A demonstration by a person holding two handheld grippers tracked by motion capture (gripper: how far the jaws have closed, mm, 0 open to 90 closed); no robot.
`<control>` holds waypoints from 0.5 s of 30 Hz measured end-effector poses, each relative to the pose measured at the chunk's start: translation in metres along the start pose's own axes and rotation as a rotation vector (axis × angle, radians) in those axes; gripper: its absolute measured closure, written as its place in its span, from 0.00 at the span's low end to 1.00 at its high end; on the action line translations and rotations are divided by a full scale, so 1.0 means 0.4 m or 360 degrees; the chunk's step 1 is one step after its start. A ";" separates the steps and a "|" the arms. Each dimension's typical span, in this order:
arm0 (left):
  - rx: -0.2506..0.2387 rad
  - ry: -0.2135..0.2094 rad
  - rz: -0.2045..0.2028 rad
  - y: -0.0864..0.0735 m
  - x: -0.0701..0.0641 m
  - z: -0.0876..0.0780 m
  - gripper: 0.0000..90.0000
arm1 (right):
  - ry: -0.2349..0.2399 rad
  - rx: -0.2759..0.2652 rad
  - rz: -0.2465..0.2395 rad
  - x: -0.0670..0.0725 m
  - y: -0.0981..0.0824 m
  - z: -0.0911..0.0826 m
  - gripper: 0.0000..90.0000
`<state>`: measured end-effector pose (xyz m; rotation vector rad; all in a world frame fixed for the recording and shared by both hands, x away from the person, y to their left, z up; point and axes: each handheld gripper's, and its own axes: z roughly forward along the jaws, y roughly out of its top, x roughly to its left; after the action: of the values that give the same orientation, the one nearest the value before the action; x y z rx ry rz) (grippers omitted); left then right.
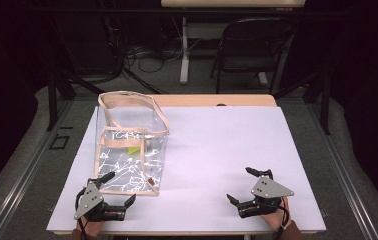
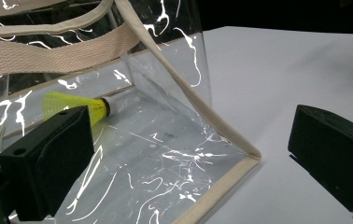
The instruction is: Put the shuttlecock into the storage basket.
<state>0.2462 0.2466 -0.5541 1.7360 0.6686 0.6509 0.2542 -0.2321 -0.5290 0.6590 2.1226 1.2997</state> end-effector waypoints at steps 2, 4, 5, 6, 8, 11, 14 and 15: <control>0.0000 -0.0001 0.0001 0.000 0.000 0.000 0.00 | -0.0013 0.0002 -0.0004 0.002 -0.004 -0.005 0.00; 0.0001 -0.0001 0.0001 0.000 -0.001 0.000 0.00 | -0.0026 -0.0008 -0.0001 0.002 -0.006 -0.011 0.00; 0.0000 -0.0002 0.0000 0.000 -0.001 0.000 0.00 | -0.0030 -0.0014 0.0003 0.001 -0.006 -0.013 0.00; 0.0001 -0.0002 0.0003 0.000 -0.001 0.000 0.00 | -0.0035 -0.0020 0.0000 0.001 -0.007 -0.014 0.00; 0.0000 -0.0002 0.0002 0.000 -0.001 0.000 0.00 | -0.0040 -0.0020 0.0005 0.001 -0.008 -0.016 0.00; 0.0004 -0.0002 0.0005 0.000 0.000 0.001 0.00 | -0.0040 -0.0009 0.0007 0.001 -0.011 -0.013 0.00; 0.0004 -0.0002 0.0002 0.001 0.000 0.002 0.00 | -0.0033 -0.0003 0.0006 0.002 -0.013 -0.011 0.00; 0.0006 -0.0002 0.0003 0.001 0.000 0.002 0.00 | -0.0035 -0.0009 0.0006 0.001 -0.013 -0.011 0.00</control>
<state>0.2468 0.2460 -0.5540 1.7407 0.6676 0.6499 0.2501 -0.2368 -0.5321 0.6718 2.1008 1.2941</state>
